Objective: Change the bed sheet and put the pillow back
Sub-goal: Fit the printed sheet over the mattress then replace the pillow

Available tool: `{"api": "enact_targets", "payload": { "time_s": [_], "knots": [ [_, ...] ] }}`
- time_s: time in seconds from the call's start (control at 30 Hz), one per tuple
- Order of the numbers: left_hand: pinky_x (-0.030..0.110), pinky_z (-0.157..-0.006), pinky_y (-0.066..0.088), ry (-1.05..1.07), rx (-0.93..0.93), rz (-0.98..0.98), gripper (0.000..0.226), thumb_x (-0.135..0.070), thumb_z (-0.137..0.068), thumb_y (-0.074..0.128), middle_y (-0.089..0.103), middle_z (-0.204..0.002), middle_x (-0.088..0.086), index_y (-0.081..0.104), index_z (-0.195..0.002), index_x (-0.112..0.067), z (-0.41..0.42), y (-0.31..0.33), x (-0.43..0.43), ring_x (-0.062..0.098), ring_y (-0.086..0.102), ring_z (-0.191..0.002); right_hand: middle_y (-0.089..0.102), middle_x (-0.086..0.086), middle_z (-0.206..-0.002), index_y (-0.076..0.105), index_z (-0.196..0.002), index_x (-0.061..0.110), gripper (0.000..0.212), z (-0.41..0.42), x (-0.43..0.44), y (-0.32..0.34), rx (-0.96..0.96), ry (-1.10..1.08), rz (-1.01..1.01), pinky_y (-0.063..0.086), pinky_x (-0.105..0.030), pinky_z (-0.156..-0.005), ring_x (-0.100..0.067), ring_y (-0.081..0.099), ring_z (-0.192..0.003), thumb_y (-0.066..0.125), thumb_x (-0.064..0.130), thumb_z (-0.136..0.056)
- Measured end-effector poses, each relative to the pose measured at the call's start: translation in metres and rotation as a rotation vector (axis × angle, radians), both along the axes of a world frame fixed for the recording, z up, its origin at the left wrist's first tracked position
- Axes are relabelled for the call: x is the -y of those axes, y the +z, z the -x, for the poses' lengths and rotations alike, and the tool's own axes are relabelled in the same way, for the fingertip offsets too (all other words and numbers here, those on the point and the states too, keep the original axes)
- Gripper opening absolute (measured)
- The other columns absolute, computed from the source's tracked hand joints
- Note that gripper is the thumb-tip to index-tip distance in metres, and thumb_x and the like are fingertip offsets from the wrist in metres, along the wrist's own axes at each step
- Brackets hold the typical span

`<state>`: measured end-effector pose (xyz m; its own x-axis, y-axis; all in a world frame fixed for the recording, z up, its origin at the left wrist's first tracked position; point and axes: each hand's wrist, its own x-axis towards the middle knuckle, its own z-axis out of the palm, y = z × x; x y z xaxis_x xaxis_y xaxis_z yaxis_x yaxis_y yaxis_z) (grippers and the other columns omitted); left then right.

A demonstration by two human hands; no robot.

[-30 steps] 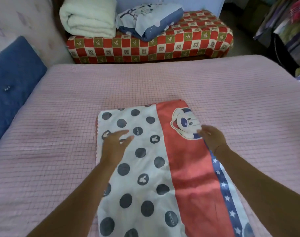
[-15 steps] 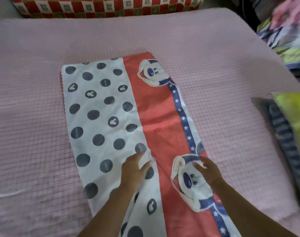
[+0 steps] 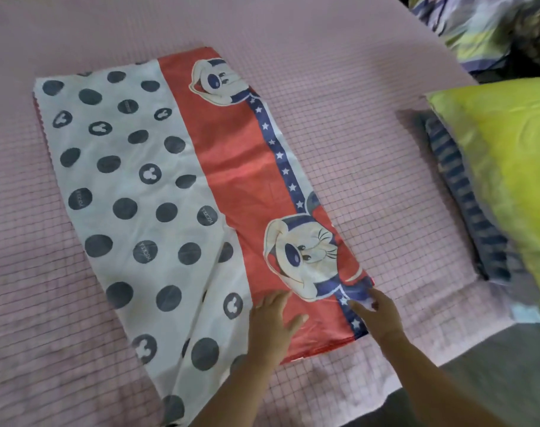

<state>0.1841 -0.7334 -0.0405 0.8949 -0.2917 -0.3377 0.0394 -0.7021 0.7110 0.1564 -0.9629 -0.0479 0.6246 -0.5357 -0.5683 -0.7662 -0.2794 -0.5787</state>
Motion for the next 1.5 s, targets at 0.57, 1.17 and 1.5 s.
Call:
{"api": "enact_targets", "payload": {
  "time_s": [0.57, 1.17, 1.5],
  "knots": [
    [0.026, -0.109, 0.038, -0.026, 0.033, 0.064, 0.085, -0.077, -0.070, 0.044, 0.056, -0.136, -0.010, 0.051, -0.138, -0.026, 0.060, -0.002, 0.151, 0.008, 0.046, -0.130, 0.069, -0.009, -0.082, 0.070, -0.089, 0.000, 0.019, 0.045, 0.052, 0.022, 0.150, -0.051, -0.521, 0.045, -0.014, -0.068, -0.010, 0.062, -0.077, 0.065, 0.019, -0.088],
    [0.034, -0.076, 0.044, 1.062, 0.206, 0.146, 0.035, -0.030, -0.099, 0.053, 0.063, -0.080, 0.010, 0.066, -0.091, 0.002, 0.003, 0.086, 0.006, 0.026, 0.055, -0.078, 0.065, -0.007, -0.115, 0.064, -0.105, 0.018, 0.016, 0.018, 0.005, 0.044, 0.153, -0.100, -0.616, 0.054, -0.036, -0.089, -0.022, 0.062, -0.104, 0.054, 0.027, -0.097],
    [0.026, -0.058, 0.037, 1.265, 0.287, 0.277, 0.034, -0.028, -0.096, 0.058, 0.048, -0.058, 0.002, 0.053, -0.069, -0.007, 0.020, 0.132, -0.099, 0.017, 0.043, -0.058, 0.064, 0.001, -0.110, 0.063, -0.090, 0.030, 0.013, -0.034, -0.097, 0.079, 0.179, 0.182, -0.606, 0.043, -0.041, -0.105, -0.025, 0.057, -0.112, 0.054, 0.040, -0.095]
  ]
}}
